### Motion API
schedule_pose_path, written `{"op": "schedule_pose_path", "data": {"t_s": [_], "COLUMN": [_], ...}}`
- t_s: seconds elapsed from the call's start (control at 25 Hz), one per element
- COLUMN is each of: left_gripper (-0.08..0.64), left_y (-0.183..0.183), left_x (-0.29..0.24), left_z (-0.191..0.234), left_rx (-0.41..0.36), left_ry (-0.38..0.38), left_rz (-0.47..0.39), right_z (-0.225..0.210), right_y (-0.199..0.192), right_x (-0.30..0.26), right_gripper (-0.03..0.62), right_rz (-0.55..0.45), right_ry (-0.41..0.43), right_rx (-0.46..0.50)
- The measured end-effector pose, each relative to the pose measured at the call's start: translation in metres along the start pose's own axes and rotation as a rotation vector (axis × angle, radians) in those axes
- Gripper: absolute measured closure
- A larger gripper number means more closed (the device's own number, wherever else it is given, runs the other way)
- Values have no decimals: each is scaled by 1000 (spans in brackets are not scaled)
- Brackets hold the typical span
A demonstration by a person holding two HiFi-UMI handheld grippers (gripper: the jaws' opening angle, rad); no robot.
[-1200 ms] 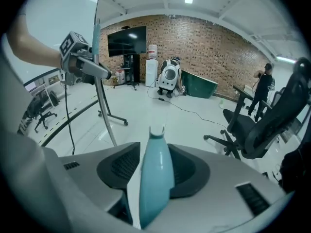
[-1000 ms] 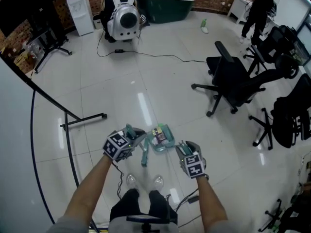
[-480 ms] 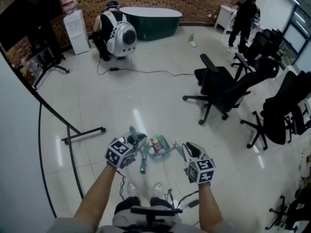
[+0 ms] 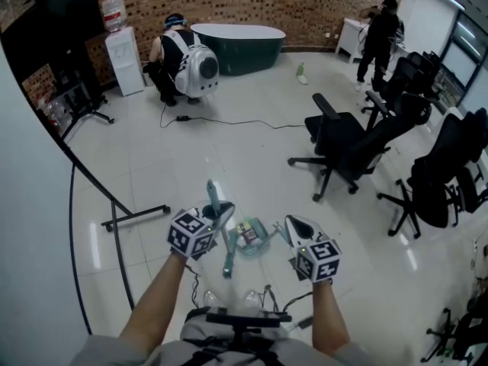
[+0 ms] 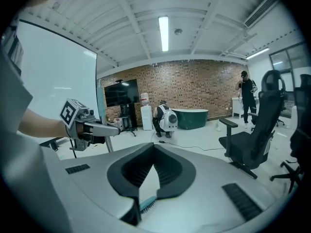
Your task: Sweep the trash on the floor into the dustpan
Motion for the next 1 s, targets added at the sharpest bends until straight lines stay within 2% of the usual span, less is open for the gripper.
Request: {"op": "schedule_pose_path", "data": {"t_s": [0.2,0.72,1.0], "left_gripper": [538,538,537], "left_y": [-3,-5,-14], "left_x": [-3,-7,-24], "left_z": [-8,-6,2], "left_rx": [-16,-13,-15], "left_ry": [-17,4,-16], "left_rz": [4,-2,21], "right_z": [5,-5,-27], "right_y": [-1,-5,-17], "right_x": [-1,-3,0], "right_gripper": [589,590,590], "right_rz": [-3,-7,83], "right_ry": [10,10,4], "right_rx": [-4,-5,35]}}
Point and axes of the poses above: the fingertips, and each gripper's own axes: x backward along the fingers, z to its left, y out of its top, the point moved 4 cm from there along x, backward along the fingers, and after that the axes turned 1 degree about -y, right-handed, at the moved point
